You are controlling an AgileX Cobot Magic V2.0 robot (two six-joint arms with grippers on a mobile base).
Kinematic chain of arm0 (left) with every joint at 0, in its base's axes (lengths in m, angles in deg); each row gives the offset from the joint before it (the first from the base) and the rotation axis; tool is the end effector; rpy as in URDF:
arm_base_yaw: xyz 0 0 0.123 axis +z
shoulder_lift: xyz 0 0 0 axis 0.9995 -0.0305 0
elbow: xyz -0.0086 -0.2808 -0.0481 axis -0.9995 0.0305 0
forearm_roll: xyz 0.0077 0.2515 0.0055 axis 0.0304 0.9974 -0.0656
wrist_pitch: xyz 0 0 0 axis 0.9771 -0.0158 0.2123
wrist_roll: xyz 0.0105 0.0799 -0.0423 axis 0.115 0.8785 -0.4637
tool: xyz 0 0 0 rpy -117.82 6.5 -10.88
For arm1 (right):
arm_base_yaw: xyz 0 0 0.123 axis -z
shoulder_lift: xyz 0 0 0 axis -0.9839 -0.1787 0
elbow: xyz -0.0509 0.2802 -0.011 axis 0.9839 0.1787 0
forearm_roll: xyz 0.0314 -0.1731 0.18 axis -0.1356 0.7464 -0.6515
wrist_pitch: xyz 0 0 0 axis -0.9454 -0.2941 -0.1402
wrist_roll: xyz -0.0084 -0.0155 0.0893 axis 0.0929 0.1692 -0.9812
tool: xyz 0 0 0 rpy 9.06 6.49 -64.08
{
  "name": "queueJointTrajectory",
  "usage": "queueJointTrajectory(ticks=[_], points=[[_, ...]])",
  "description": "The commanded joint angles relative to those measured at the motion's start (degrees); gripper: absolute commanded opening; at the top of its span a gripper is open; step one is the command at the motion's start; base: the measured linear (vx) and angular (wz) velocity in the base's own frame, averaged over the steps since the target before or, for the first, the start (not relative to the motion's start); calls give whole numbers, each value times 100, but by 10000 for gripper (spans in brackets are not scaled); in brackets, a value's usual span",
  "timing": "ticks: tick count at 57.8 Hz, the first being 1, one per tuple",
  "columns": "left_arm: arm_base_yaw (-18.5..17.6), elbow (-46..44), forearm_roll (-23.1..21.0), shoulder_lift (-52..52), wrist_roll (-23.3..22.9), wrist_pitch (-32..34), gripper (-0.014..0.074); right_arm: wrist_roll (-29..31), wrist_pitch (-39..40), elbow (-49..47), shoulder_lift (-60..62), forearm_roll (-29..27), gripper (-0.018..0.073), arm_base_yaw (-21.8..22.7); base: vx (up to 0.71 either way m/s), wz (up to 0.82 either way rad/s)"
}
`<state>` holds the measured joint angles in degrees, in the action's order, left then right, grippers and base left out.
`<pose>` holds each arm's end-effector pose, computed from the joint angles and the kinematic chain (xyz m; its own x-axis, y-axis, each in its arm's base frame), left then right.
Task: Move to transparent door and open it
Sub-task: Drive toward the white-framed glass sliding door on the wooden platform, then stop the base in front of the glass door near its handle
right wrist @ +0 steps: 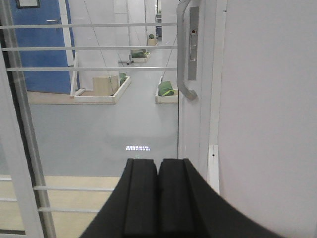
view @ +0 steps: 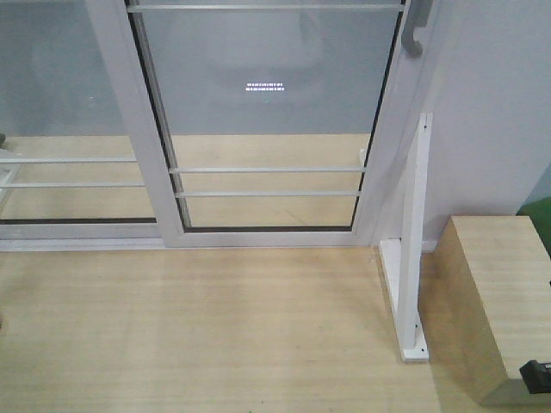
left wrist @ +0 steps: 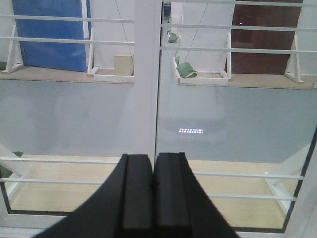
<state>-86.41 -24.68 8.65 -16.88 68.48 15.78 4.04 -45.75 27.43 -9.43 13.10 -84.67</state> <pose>0.0564 0.0009 0.1907 -0.0792 -0.0707 -0.9943 -0.0281 0.9972 -0.0687 0.0568 0.0046 0.1959 -0.0155 0.0179 -0.9997 -0.0829 0.9964 0.0192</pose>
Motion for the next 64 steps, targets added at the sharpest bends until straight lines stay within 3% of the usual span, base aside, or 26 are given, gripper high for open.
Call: queueJointTrajectory(ticks=[1,32,64], points=[[-24,162,-42,69,-22,487,3,27,501,73,80,18,0,24,50,-3],[-24,162,-42,69,-22,487,3,27,501,73,80,18,0,24,39,0],[-78,161,-37,-175,-22,655,3,27,538,73,-65,18,0,91,14,1]])
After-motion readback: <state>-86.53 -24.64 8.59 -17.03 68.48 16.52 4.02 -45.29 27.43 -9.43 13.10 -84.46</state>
